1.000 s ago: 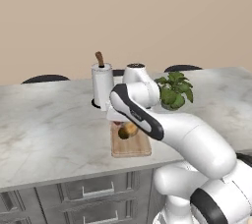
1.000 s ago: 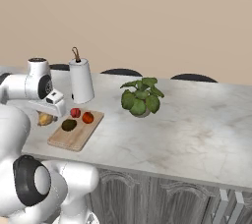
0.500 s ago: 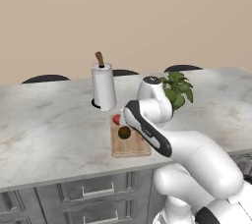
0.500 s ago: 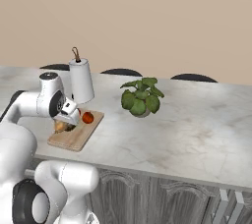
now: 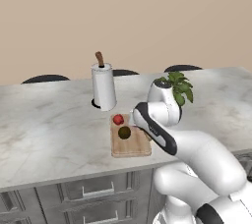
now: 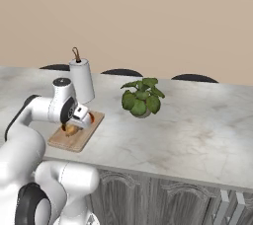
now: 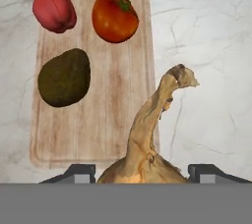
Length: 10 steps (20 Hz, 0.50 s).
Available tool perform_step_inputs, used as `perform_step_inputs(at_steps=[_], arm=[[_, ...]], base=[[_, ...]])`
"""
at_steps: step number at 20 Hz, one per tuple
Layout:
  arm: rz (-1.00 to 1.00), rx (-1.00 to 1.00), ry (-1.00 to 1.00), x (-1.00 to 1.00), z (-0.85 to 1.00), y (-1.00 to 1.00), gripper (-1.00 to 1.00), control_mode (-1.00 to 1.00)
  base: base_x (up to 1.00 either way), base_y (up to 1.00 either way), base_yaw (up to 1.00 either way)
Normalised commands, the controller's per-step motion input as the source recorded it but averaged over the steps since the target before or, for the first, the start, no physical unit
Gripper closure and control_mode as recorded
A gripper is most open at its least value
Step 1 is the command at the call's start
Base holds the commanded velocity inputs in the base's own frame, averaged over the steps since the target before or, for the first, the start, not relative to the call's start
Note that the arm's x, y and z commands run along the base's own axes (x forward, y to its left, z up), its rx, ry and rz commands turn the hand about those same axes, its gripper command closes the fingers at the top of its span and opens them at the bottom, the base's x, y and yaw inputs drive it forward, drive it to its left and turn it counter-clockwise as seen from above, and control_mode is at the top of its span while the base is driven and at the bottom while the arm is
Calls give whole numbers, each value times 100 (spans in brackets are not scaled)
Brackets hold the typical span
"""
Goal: Place the avocado, onion, tomato, and bell pepper on the cutting board.
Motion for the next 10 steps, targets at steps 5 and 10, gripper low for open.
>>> perform_step_inputs(at_steps=[5, 10], arm=[[-1, 2, -1, 29, -33, 0, 100, -100], [-2, 3, 0, 25, -27, 0, 100, -100]], base=[[0, 0, 0], [0, 0, 0]])
